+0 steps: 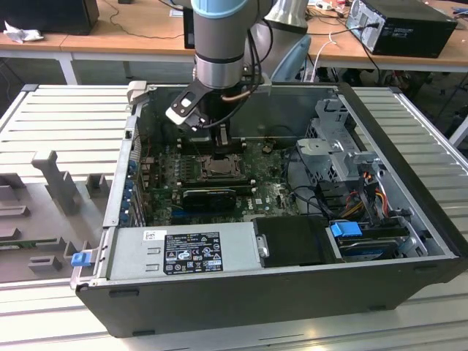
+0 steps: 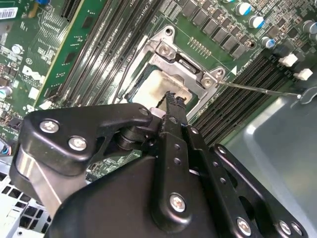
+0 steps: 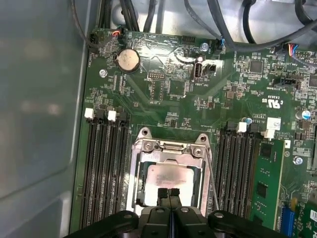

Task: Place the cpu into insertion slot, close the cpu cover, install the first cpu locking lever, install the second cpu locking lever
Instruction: 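Install the first cpu locking lever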

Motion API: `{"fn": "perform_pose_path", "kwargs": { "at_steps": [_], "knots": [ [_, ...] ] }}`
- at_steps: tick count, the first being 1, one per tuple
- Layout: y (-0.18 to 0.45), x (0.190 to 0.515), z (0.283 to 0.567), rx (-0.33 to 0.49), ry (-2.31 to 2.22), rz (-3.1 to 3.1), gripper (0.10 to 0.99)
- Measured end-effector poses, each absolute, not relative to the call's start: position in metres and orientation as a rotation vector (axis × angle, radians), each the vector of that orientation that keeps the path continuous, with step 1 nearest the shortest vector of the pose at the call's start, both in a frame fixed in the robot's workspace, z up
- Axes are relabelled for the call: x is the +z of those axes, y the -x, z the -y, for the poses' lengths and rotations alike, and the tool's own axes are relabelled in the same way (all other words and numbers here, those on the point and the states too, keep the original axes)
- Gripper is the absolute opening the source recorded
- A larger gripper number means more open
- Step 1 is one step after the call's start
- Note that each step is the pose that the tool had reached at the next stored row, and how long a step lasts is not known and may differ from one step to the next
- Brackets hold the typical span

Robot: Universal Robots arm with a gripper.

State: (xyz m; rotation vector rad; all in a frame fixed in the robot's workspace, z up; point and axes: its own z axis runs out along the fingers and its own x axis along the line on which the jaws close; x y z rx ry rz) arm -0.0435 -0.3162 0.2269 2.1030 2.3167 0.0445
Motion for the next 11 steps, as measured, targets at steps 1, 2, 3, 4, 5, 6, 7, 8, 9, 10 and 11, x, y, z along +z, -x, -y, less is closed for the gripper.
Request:
{"fn": "perform_pose_path", "kwargs": {
  "at_steps": [1, 2, 3, 4, 5, 6, 7, 8, 9, 10, 11],
  "knots": [
    [0.044, 0.230, 0.316, 0.045, -2.103, -2.317, 0.106],
    [0.044, 0.235, 0.316, 0.045, -2.103, -2.317, 0.106],
    [0.044, 0.237, 0.316, 0.045, -2.103, -2.317, 0.106],
    [0.044, 0.240, 0.316, 0.045, -2.103, -2.317, 0.106],
    [0.044, 0.244, 0.316, 0.045, -2.103, -2.317, 0.106],
    [0.044, 0.250, 0.316, 0.045, -2.103, -2.317, 0.106],
    [0.044, 0.255, 0.316, 0.045, -2.103, -2.317, 0.106],
    [0.044, 0.258, 0.316, 0.045, -2.103, -2.317, 0.106],
    [0.044, 0.260, 0.316, 0.045, -2.103, -2.317, 0.106],
    [0.044, 0.266, 0.316, 0.045, -2.103, -2.317, 0.106],
    [0.044, 0.271, 0.316, 0.045, -2.103, -2.317, 0.106]
  ]
}}
